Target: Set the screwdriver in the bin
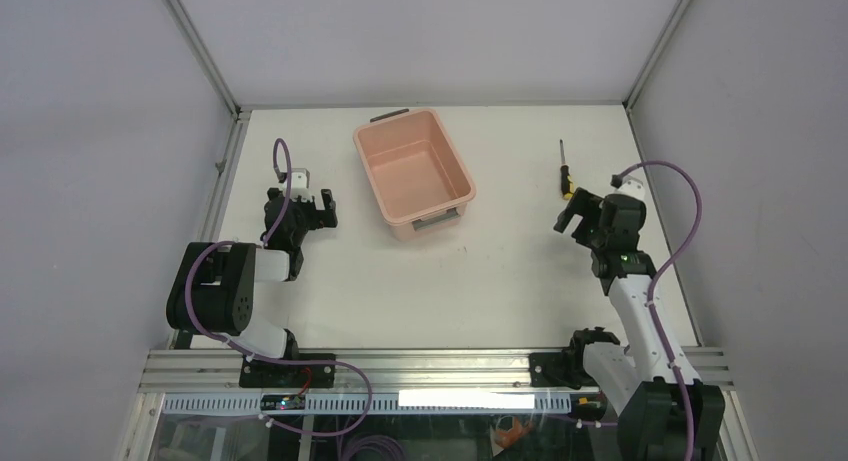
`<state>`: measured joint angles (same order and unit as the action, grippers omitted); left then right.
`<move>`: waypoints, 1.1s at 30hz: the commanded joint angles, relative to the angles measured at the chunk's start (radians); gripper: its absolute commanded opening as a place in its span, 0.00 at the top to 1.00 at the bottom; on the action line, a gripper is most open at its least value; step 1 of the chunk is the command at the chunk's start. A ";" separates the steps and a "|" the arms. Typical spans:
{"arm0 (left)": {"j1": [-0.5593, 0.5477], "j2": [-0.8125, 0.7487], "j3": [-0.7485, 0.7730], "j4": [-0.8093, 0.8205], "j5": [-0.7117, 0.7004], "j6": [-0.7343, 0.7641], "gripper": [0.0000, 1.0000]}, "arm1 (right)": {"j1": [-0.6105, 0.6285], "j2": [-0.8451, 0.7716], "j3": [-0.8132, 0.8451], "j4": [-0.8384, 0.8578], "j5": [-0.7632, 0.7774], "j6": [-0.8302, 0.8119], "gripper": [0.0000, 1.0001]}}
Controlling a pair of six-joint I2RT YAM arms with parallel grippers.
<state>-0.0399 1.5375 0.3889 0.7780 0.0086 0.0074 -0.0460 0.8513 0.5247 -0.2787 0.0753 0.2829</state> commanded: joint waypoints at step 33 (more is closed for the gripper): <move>-0.007 -0.030 -0.005 0.026 0.008 -0.017 0.01 | 0.001 1.302 1.180 -0.449 0.046 -0.166 0.86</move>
<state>-0.0399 1.5375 0.3882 0.7780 0.0082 0.0074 -0.0452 2.1735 1.6955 -0.7109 0.0914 0.1165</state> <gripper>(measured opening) 0.992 0.267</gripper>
